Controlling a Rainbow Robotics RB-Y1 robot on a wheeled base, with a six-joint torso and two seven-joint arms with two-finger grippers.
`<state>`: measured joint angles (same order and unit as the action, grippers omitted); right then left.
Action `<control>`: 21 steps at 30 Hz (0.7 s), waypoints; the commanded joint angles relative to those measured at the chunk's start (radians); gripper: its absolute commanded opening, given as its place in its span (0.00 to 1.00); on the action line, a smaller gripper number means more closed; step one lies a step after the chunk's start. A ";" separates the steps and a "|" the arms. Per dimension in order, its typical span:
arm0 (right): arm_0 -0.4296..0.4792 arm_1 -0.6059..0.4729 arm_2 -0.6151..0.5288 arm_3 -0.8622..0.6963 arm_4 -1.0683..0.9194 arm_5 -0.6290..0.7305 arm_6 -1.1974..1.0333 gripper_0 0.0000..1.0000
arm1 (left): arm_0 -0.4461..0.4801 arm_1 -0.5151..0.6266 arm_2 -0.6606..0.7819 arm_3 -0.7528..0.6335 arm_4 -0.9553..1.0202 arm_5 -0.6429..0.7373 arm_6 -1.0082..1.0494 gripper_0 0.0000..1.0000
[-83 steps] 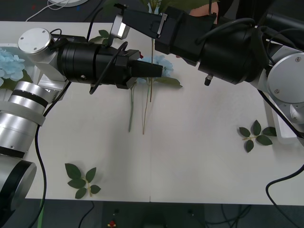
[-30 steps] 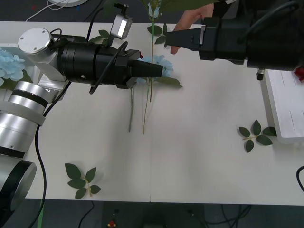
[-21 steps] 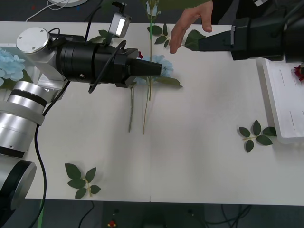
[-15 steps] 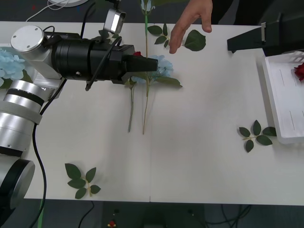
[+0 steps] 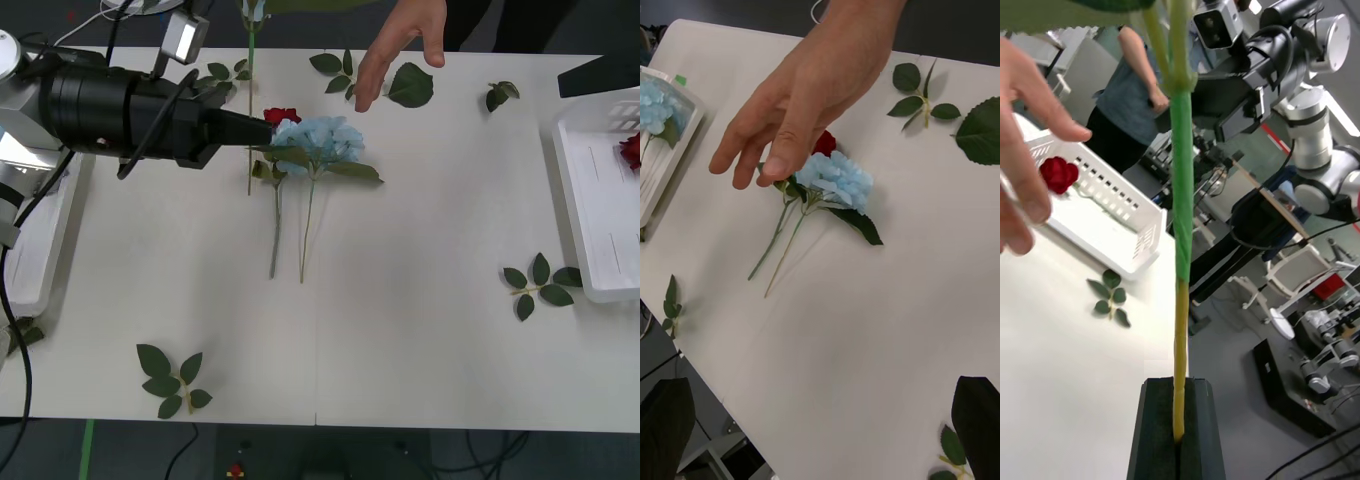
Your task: Place the red flowers into the right box and the blue flowers into the left box. If a person shows an open palm, hand one flower to the person first, then continue sorting.
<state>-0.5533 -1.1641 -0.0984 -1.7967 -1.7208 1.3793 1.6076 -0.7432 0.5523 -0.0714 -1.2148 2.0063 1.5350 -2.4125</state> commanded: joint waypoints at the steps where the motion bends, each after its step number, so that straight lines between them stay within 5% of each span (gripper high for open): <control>1: 0.021 -0.068 -0.021 0.026 -0.023 0.003 0.095 1.00 | -0.036 0.118 0.018 -0.023 0.008 0.027 0.070 0.00; 12: 0.049 -0.086 -0.023 0.049 -0.128 -0.009 0.232 1.00 | -0.036 0.267 0.018 -0.022 0.011 0.073 0.113 0.00; 21: 0.159 -0.161 -0.069 0.065 -0.273 -0.046 0.405 1.00 | -0.036 0.408 -0.028 -0.022 0.022 0.076 0.145 0.00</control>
<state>-0.4442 -1.2734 -0.1067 -1.7379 -1.9668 1.3413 1.9401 -0.7432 0.8747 -0.0775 -1.2150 2.0073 1.6039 -2.3884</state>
